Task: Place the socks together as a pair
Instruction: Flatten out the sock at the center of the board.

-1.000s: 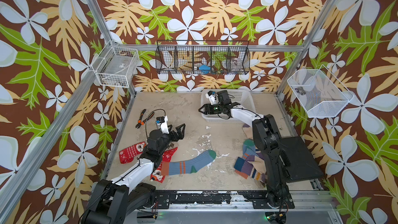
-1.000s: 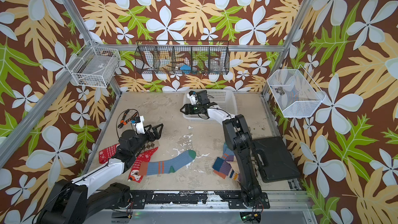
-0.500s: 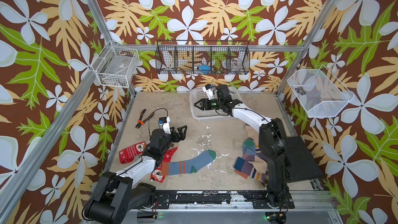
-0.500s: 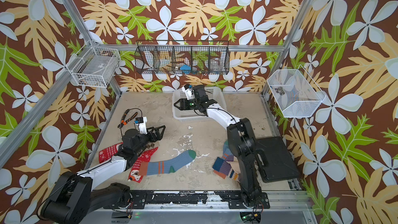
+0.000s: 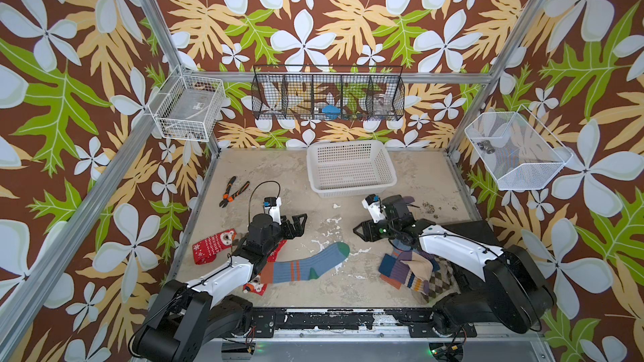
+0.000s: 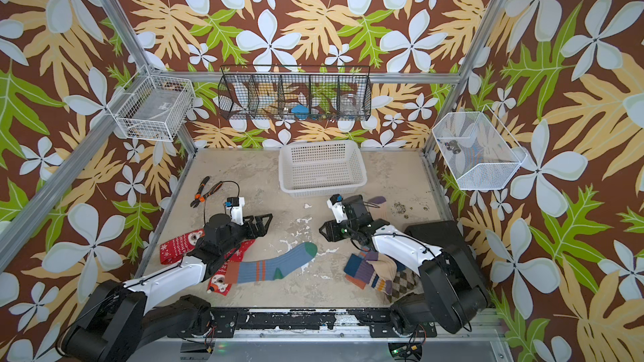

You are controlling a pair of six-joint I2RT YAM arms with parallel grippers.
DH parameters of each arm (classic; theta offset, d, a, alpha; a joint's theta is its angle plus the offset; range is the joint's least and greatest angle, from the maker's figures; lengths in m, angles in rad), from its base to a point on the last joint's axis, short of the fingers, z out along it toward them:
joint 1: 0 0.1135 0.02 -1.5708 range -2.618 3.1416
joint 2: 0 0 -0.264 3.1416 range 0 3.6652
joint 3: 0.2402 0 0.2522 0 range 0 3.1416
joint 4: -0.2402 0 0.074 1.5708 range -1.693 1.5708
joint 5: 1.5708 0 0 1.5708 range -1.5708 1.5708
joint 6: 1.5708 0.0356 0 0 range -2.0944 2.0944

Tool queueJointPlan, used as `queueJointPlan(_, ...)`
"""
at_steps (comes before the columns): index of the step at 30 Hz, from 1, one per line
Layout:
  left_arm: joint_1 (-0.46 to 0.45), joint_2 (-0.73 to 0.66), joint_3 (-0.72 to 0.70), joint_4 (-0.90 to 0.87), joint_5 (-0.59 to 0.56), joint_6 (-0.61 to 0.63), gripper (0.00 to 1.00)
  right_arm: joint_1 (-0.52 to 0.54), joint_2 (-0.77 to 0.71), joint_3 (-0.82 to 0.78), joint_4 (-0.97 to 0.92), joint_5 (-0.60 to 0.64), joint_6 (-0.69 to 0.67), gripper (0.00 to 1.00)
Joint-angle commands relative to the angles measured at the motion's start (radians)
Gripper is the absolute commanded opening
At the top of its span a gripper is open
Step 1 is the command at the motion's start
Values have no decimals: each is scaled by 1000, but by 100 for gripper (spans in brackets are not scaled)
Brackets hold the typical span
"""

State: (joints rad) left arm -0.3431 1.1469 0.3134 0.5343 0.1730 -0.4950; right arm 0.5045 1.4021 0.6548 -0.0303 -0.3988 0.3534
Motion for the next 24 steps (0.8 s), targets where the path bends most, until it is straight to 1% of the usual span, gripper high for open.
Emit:
queueJointPlan(1,-4,-20,1,-17,-7,13,100,31,2,-69,153,-32,77,58)
queueJointPlan(4,-5,-38,1,-23,-3,14,100,102,39,-79,201,-23,102,58)
queueJointPlan(7,-5,-64,3,-47,-6,19,100,144,71,-88,220,-20,114,58)
queueJointPlan(10,-5,-100,2,-82,-14,34,100,151,86,-111,237,-19,114,57)
queueJointPlan(14,-5,-134,-19,-97,-30,42,100,159,114,-122,274,-22,121,53)
queueJointPlan(19,-5,-144,-31,-97,-18,31,100,162,197,-123,372,-56,154,50)
queueJointPlan(21,-5,-154,-33,-98,-18,32,100,162,221,-118,400,-70,163,45)
queueJointPlan(22,-6,-162,-33,-102,-18,35,100,162,225,-115,405,-73,168,39)
queueJointPlan(24,-5,-178,-34,-111,-21,39,100,163,207,-114,399,-66,169,21)
